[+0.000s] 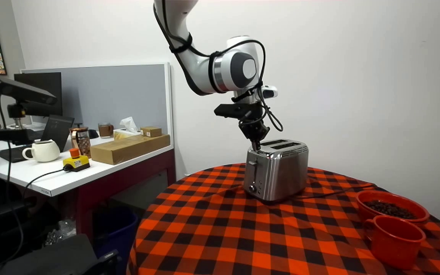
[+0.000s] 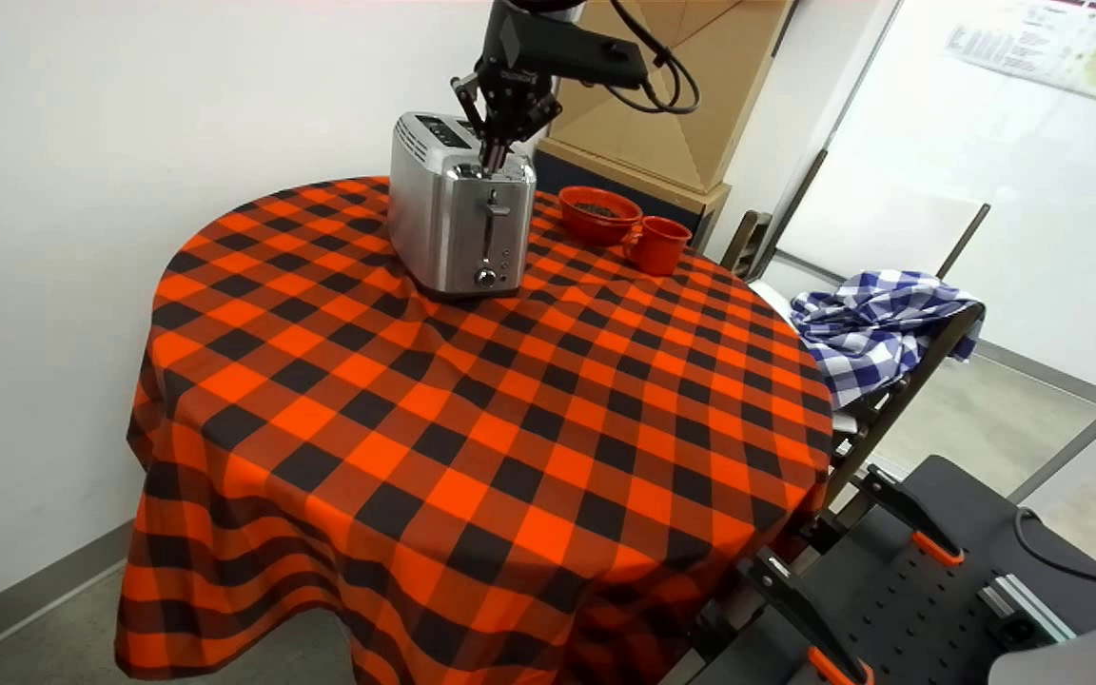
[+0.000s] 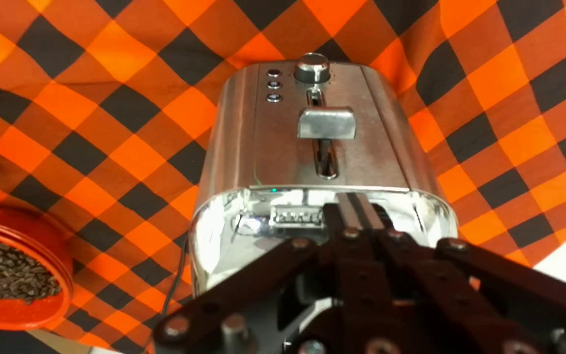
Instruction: Push down the switch of the toaster
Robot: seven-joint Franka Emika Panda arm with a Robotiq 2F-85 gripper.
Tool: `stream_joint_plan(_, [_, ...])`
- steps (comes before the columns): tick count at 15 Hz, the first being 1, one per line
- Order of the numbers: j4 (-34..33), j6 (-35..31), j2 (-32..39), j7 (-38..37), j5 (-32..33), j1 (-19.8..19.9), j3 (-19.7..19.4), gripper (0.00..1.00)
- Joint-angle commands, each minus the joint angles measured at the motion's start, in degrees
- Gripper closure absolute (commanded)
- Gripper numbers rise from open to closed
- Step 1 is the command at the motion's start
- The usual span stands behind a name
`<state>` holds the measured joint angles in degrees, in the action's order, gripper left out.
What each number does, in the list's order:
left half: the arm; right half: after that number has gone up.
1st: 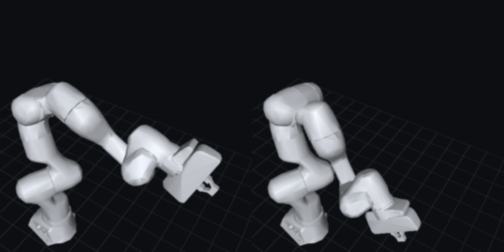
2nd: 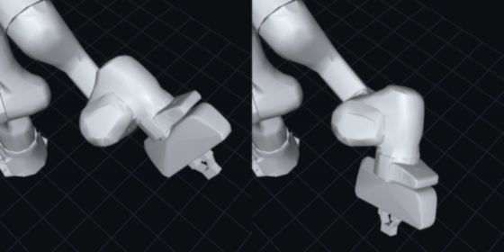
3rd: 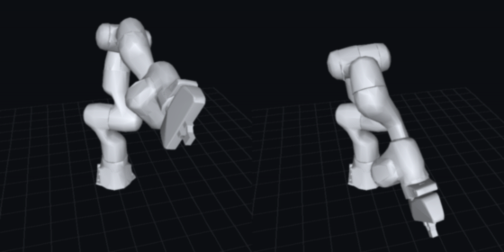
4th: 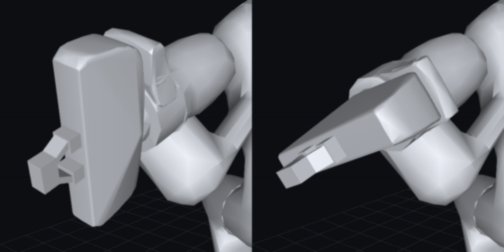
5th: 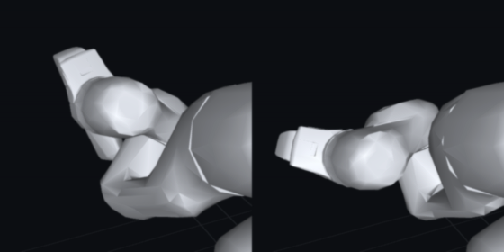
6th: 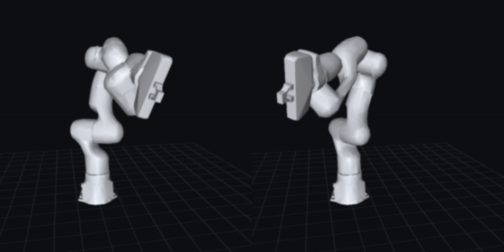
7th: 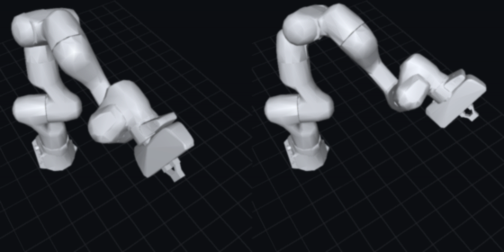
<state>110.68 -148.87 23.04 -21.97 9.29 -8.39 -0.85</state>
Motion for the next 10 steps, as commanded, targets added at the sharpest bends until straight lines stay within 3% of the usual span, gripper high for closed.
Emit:
stream_joint_plan(1, [-1.6,3.7,2.4,2.1,-3.8,0.4,0.8,1.00])
stream_joint_plan(5, [-1.8,6.3,4.1,2.9,-5.2,0.3,0.9,1.00])
stream_joint_plan(10, [-2.0,3.3,6.0,1.9,-0.4,-1.2,-1.6,1.00])
